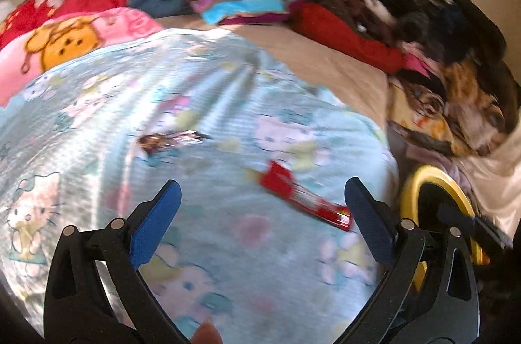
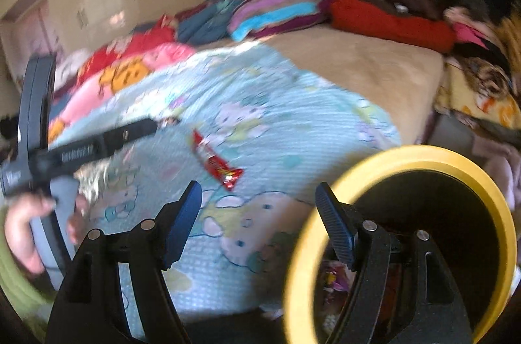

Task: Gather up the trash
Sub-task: 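Move both open grippers back toward the remaining candy on the blanket, then grasp the red candy bar with the right gripper while the left grasps a dark wrapper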

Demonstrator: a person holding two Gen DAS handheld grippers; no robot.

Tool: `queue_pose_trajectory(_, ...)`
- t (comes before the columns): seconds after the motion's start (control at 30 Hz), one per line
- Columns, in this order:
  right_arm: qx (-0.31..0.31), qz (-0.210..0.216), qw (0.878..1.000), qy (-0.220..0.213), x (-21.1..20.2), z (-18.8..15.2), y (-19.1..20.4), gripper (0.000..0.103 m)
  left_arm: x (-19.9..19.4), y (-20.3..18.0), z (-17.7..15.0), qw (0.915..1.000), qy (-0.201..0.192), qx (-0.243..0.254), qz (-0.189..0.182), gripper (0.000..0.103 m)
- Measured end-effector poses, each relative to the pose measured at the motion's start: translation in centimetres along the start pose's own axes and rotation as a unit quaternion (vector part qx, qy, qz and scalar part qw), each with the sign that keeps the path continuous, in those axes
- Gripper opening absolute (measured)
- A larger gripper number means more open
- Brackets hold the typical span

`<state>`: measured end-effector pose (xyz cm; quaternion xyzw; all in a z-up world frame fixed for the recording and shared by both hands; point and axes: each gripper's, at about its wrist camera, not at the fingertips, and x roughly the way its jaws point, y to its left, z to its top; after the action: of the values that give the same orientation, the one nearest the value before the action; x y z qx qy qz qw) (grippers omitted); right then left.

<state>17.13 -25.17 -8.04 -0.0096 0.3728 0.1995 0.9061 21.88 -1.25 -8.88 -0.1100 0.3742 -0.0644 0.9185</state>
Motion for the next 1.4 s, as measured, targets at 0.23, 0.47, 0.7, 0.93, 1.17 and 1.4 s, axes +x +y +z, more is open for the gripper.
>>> queue_pose_trajectory(0.23,-0.065,0.0,0.997,0.045,5.5,1.4,4.2,0.07,1.9,6.2,1.2,0.9976,0.003,-0.065,0.023,0.092)
queue_pose_trajectory(0.47,-0.059,-0.007,0.995,0.084,9.6,2.2,4.8,0.059,3.9,9.5,1.8,0.993,0.014,-0.115,0.024,0.072)
queue_pose_trajectory(0.7,-0.052,-0.009,0.995,0.086,9.8,1.3,4.5,0.014,5.9,10.2,1.8,0.9901,0.027,-0.136,0.018,0.054)
queue_pose_trajectory(0.93,-0.016,0.029,0.998,0.056,6.6,0.5,4.1,0.012,6.1,9.6,1.9,0.991,0.028,-0.129,0.022,0.021)
queue_pose_trajectory(1.17,0.016,0.041,0.999,0.03,3.7,-0.4,3.2,0.012,4.7,7.2,1.3,0.9952,0.024,-0.095,-0.001,0.0)
queue_pose_trajectory(1.4,0.035,0.03,0.999,0.016,1.4,-0.8,1.5,0.012,3.6,4.2,0.9,0.9986,0.013,-0.051,0.003,0.0)
